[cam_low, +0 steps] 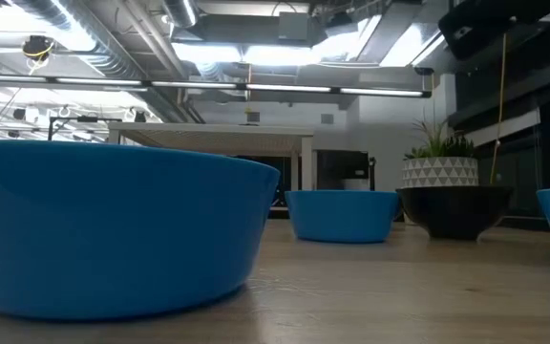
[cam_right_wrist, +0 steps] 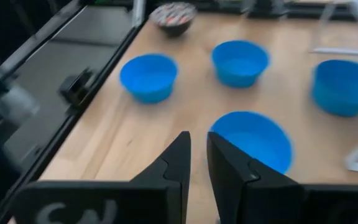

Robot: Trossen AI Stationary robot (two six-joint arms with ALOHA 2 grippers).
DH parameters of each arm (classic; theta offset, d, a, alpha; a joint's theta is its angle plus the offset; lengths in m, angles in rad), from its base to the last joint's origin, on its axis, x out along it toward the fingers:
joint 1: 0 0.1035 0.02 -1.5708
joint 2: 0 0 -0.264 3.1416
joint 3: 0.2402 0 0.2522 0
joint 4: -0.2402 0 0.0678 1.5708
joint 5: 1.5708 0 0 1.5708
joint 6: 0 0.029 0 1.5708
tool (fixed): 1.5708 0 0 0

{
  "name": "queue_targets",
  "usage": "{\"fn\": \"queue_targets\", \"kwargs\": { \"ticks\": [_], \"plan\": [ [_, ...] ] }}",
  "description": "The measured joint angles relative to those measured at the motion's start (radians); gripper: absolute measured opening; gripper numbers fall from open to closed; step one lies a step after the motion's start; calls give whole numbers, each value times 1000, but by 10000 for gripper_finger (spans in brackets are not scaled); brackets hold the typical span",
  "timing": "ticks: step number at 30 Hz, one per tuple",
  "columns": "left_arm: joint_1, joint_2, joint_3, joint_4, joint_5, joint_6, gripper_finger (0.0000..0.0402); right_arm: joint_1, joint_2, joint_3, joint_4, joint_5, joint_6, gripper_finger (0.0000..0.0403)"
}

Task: Pick & Place Mini bowls
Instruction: Put the blue bowl on the shelf

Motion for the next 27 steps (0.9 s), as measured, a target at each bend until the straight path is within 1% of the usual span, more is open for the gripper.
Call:
{"fn": "queue_targets", "kwargs": {
  "ticks": [4,8,10,14,17,22,24,27],
  "plan": [
    [0,0,0,0,0,0,13,77,69,0,1,0,0,55],
    [0,0,0,0,0,0,11,124,157,0,39,0,15,55],
    [0,0,0,0,0,0,10,141,207,0,74,-1,84,55],
    [0,0,0,0,0,0,13,156,306,0,112,-2,301,55],
    [0,0,0,0,0,0,12,148,362,0,119,-55,353,55],
    [0,0,0,0,0,0,8,135,433,0,186,-205,458,55],
    [0,0,0,0,0,0,9,137,455,10,191,-227,501,55],
    [0,0,0,0,0,0,11,155,484,55,175,-235,505,55]
  ]
}}
